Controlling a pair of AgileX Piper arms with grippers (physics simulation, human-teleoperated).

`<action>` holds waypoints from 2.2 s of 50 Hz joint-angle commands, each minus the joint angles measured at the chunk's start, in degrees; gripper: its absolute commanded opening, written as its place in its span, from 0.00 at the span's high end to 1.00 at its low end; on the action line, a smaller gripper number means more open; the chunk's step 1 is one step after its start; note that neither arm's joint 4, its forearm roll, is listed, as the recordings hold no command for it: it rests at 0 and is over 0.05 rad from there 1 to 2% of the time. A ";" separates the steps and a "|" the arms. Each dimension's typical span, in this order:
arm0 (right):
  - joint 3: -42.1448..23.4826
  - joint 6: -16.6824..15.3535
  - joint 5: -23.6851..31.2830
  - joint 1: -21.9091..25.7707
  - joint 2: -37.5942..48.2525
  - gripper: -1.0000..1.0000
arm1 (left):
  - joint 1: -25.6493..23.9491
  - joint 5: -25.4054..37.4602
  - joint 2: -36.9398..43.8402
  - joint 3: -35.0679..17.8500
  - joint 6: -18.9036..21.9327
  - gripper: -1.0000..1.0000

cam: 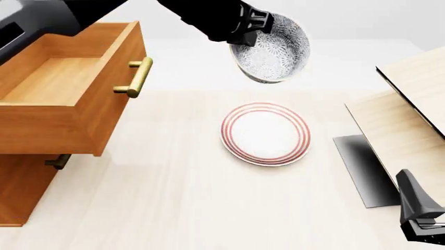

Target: Open the top drawer of the cabinet and put the bowl in it.

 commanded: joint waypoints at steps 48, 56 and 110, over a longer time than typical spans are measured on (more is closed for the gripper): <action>0.02 -0.02 0.02 -0.02 -0.12 0.00 | 13.57 -0.96 -10.42 7.28 -4.54 1.00; 0.02 -0.03 0.02 -0.03 -0.12 0.00 | 15.16 -1.77 -12.76 10.37 -4.91 1.00; 0.02 -0.01 0.02 -0.02 -0.12 0.00 | 25.32 -6.94 -26.23 27.15 -10.08 1.00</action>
